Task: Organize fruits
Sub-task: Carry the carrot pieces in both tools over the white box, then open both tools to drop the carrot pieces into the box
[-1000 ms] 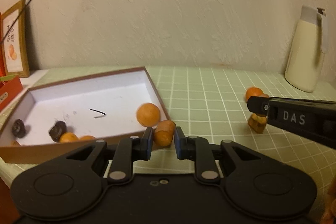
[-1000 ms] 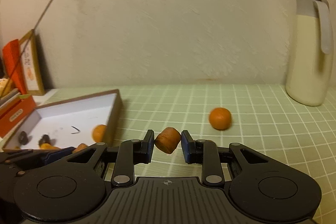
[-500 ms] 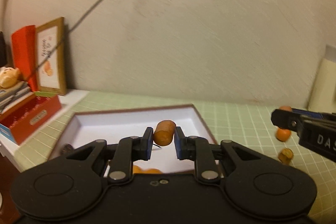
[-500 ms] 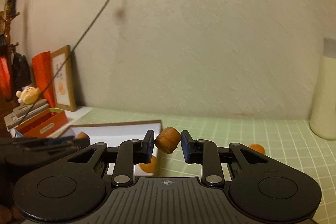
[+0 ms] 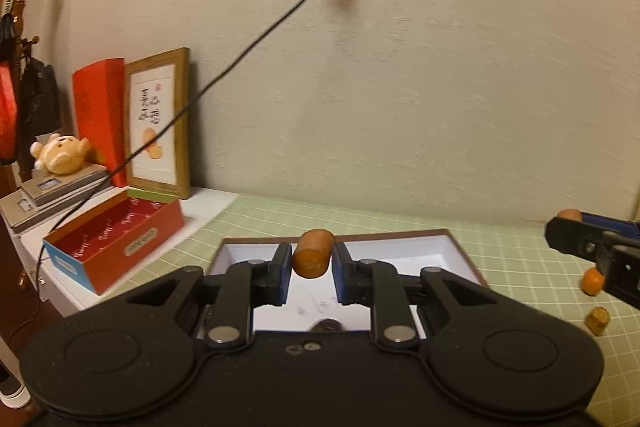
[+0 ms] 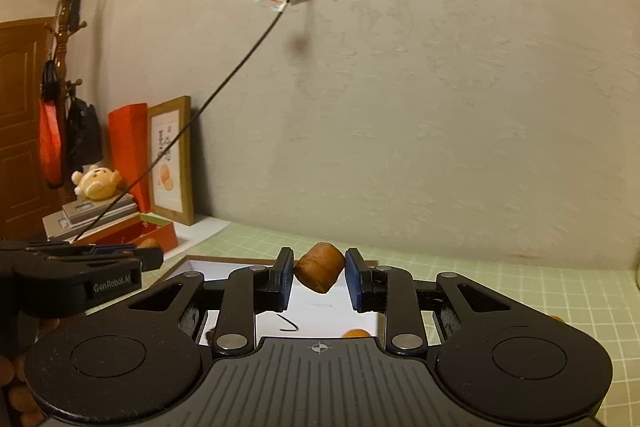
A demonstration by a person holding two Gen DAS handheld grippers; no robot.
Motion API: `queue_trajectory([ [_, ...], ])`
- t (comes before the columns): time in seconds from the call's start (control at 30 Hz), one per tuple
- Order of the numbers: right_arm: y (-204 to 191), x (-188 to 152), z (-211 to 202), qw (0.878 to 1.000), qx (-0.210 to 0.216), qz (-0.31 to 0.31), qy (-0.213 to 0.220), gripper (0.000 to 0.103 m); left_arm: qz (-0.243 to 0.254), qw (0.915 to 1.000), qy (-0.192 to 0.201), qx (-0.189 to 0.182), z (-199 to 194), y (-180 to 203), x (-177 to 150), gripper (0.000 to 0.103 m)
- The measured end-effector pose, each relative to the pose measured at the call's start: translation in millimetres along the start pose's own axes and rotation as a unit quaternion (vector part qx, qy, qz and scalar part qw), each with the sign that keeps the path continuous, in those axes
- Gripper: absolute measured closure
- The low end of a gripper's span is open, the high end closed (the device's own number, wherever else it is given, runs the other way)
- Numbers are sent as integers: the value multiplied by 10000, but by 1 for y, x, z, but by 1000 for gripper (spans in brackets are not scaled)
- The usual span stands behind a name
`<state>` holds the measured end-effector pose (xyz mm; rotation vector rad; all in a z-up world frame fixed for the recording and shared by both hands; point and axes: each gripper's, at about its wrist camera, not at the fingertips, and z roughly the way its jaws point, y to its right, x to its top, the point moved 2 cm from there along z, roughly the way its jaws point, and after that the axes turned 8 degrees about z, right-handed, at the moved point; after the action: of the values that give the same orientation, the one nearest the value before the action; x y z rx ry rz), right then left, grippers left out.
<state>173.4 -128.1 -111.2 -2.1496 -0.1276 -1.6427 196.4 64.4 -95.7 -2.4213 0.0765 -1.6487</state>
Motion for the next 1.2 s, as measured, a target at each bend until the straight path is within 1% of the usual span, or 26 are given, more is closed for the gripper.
queue_trajectory([
  [0.2,-10,2,18,9998,96,-137,-65,75,-99,9998,-93,159,9,-19,-3,91],
  [0.4,-10,3,49,9995,77,-167,-244,75,-124,9994,-228,223,28,-30,-6,91],
  [0.73,10,-6,106,9970,-102,100,-764,75,-110,9983,-486,313,63,-38,-15,91],
  [0.93,21,-9,132,9950,-203,225,-954,75,-160,9974,-623,325,77,-41,-17,91],
  [1.0,22,-10,133,9950,-293,244,-919,75,-173,9971,-665,339,80,-42,-17,89],
  [1.07,23,-10,138,9942,-281,269,-999,74,-175,9965,-743,350,85,-44,-19,82],
  [1.1,25,-10,138,9940,-258,332,-1010,66,-181,9960,-779,396,88,-45,-20,81],
  [1.13,26,-10,138,9940,-264,363,-993,49,-203,9954,-841,408,92,-46,-20,77],
  [1.17,26,-10,138,9943,-257,371,-962,40,-246,9949,-887,420,95,-48,-20,65],
  [1.2,27,-9,136,9948,-275,369,-911,30,-298,9944,-899,478,96,-51,-20,56],
])
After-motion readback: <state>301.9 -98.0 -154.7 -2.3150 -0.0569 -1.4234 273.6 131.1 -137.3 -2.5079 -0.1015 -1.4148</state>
